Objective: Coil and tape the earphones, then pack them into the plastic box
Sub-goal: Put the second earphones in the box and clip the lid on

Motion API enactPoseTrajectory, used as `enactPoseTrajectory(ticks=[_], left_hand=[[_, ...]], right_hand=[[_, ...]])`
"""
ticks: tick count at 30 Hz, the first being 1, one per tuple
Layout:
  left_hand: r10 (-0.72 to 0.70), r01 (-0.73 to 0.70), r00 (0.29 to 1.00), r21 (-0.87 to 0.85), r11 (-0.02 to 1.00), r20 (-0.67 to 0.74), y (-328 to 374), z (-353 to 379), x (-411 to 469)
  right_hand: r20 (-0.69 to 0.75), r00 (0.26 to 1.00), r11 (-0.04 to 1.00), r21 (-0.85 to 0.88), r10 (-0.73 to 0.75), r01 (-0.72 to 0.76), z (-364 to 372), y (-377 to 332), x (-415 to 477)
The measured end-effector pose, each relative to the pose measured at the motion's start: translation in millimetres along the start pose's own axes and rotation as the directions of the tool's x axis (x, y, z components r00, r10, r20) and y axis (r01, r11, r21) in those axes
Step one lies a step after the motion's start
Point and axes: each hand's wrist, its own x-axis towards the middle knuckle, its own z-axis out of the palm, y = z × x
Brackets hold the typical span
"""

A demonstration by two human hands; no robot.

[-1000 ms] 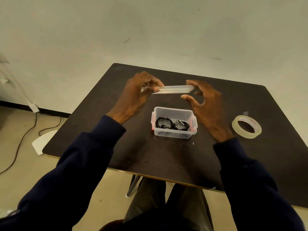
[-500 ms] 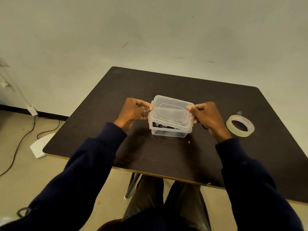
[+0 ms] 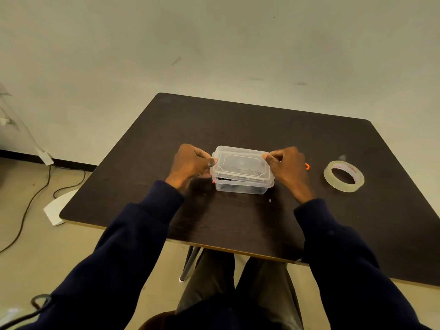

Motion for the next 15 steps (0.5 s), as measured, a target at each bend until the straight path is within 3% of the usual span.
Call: enactPoseTrajectory(ticks=[4,10,15], left_hand=[[-0.028,0.028,1.0,-0.054,0.998,0.009,1,2,-5],[-0.064,0.07,0.997,-0.141,0.987,0.048,0,1,-8],[-0.033,0.032,0.999,-0.092,0.995,-0.004,-8,10,-6]], right_hand=[[0.043,0.999,0.999,0.028,0.015,-0.016,-4,5,-2],[-0.019,1.0,1.0,0.008,0.001,-0.001,-8,4,-6],[0.039,0.999,1.0,0.024,0.005,-0.006,-9,2,-15]])
